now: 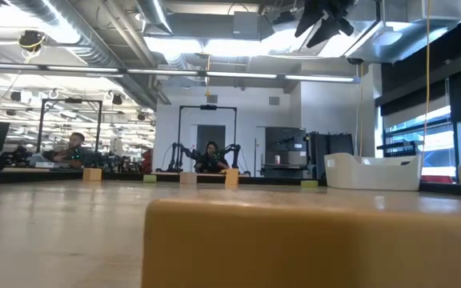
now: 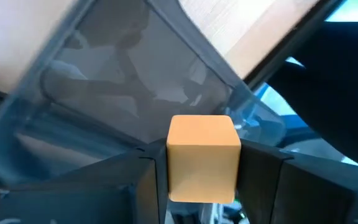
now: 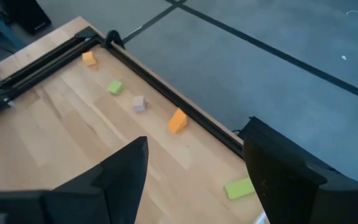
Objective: Sort & place blocks by color
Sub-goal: Put the bottom left yellow block into the black bin
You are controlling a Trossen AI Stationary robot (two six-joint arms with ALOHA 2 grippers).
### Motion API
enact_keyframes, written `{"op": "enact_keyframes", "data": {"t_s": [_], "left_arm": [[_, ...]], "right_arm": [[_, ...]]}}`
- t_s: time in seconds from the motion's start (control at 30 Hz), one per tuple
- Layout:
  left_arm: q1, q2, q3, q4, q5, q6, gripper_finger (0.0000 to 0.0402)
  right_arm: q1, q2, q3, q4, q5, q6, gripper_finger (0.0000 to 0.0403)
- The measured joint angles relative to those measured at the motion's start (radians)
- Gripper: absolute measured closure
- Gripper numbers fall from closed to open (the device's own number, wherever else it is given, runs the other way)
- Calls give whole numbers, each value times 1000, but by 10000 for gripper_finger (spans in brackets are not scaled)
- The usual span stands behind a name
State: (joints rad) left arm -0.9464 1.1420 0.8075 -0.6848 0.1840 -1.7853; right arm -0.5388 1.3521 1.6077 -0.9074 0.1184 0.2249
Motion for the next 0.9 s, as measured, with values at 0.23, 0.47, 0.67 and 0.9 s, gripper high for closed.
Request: {"op": "enact_keyframes", "data": {"t_s": [0.23, 0.47, 0.67, 0.9], "left_arm": [[-53, 139, -40, 118, -11, -48, 287], [-58, 218, -48, 135, -24, -66, 287], [-58, 246, -48, 134, -47, -71, 287], [-57, 246, -48, 133, -47, -73, 216]], "right_arm": [[0, 0, 0, 0, -138, -87, 141], [0, 0, 0, -2, -389, -235, 141], [0, 0, 0, -2, -495, -282, 141], [0, 0, 0, -12, -497, -287, 141]]}}
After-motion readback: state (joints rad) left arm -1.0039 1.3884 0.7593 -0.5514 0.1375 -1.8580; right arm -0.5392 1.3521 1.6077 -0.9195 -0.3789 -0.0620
